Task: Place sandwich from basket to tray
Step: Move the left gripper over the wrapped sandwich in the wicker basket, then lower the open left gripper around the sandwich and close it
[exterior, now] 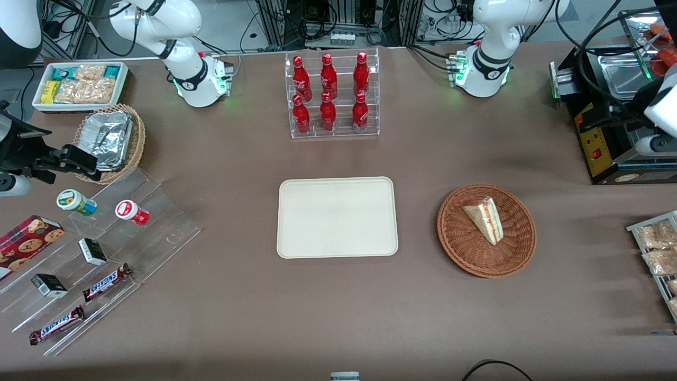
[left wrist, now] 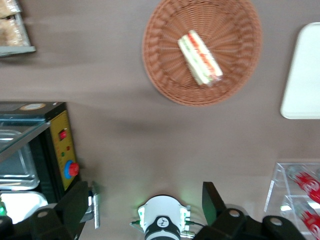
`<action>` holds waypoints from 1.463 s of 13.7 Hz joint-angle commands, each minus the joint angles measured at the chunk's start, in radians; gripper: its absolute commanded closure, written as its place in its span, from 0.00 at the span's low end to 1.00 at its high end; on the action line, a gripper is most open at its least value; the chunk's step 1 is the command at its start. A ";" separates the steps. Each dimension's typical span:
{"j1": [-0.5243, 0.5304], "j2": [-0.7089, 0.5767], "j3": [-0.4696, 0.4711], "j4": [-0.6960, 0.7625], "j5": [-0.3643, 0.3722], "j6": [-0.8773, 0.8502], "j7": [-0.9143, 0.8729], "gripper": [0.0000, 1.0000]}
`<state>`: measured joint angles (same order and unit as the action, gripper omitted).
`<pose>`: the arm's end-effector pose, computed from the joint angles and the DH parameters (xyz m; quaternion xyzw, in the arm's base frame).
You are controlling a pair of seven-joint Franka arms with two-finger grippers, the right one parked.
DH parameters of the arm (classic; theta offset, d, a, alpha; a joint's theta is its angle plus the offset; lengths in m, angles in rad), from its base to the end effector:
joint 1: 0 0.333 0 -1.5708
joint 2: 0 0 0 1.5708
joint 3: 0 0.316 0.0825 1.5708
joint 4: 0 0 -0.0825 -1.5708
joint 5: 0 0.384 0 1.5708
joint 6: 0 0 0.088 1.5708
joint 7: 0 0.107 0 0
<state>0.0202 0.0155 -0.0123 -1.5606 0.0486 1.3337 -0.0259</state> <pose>0.5315 0.0103 0.6033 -0.9922 -0.0196 0.1206 0.0251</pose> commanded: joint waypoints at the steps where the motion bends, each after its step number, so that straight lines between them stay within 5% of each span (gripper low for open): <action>1: -0.046 0.070 -0.014 0.019 0.059 0.034 -0.139 0.00; 8: -0.060 0.121 -0.009 -0.249 0.024 0.436 -0.457 0.00; 13: -0.124 0.227 -0.012 -0.303 0.027 0.616 -0.682 0.00; 20: -0.177 0.288 -0.014 -0.343 -0.010 0.766 -0.769 0.00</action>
<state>-0.1311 0.2840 -0.0317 -1.8947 0.0477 2.0639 -0.7571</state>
